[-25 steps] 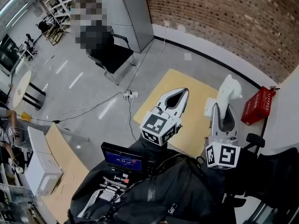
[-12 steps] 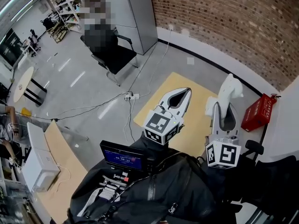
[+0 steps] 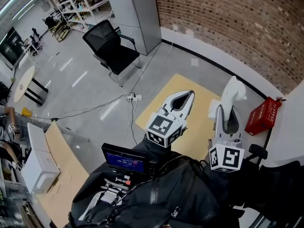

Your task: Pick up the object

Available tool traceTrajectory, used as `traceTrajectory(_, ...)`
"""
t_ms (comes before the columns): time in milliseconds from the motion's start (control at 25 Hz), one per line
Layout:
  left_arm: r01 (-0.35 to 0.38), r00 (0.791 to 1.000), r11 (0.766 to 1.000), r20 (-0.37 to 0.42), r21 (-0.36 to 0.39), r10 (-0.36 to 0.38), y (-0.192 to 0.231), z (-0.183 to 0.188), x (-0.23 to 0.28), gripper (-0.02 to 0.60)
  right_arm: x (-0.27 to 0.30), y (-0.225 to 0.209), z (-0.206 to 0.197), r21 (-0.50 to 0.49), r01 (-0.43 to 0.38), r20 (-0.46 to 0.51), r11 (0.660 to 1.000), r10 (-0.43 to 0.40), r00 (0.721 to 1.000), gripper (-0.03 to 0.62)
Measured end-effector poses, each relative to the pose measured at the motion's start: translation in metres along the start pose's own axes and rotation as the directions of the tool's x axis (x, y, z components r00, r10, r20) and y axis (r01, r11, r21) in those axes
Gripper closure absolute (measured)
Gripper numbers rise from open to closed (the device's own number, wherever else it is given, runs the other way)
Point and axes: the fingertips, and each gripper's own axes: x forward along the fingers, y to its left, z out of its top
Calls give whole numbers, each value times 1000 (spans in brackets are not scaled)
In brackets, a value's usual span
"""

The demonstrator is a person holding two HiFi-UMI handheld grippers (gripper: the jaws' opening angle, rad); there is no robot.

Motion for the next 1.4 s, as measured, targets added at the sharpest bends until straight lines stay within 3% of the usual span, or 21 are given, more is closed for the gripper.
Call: traceTrajectory(1400, -14, 1000, 1000, -25, -9, 14, 7, -8, -12, 581, -2, 14, -2, 0, -3, 0, 1000, 3, 1000, 457)
